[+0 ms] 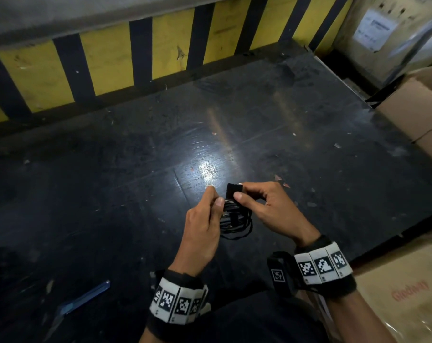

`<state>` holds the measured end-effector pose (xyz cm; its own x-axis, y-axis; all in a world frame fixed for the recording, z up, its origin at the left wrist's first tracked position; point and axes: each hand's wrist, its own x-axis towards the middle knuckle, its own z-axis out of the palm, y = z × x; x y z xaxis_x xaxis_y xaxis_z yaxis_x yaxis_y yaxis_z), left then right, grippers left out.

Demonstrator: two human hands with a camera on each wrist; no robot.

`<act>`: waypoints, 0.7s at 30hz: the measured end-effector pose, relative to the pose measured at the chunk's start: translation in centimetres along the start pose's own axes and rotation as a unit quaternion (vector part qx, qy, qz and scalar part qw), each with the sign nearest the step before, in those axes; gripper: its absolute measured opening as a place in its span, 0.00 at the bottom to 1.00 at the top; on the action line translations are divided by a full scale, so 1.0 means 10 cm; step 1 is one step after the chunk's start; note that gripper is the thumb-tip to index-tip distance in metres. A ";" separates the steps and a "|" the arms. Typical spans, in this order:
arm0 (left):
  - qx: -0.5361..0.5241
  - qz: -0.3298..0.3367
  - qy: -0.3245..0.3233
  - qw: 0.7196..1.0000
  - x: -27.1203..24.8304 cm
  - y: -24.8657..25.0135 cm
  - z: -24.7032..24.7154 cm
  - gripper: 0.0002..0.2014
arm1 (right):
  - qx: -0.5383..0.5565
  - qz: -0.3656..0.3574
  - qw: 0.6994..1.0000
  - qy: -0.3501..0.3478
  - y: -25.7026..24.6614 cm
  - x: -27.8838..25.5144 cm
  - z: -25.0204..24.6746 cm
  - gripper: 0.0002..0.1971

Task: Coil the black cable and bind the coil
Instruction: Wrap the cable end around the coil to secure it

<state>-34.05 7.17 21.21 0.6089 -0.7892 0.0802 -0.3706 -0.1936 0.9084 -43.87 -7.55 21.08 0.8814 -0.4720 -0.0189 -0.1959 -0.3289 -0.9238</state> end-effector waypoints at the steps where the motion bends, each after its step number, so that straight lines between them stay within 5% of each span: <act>1: -0.003 0.000 -0.001 1.000 0.00 0.01 -0.01 0.14 | 0.012 0.002 1.000 -0.005 -0.01 0.00 0.00 0.19; 7: 0.010 0.005 0.011 1.000 0.04 0.02 -0.04 0.14 | 0.130 0.019 0.991 -0.018 -0.07 -0.05 -0.01 0.08; 14: 0.016 0.011 0.051 0.999 0.06 0.05 -0.02 0.15 | 0.124 0.005 0.988 -0.094 -0.03 -0.13 -0.10 0.28; 21: -0.022 -0.003 0.025 0.999 0.05 0.07 0.04 0.15 | 0.068 -0.032 0.997 0.023 -0.05 -0.09 -0.03 0.13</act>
<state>-34.23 6.42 21.71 0.6456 -0.7578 0.0949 -0.3374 -0.1716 0.9256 -44.69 -7.24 21.72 0.8686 -0.4922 0.0575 -0.0759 -0.2468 -0.9661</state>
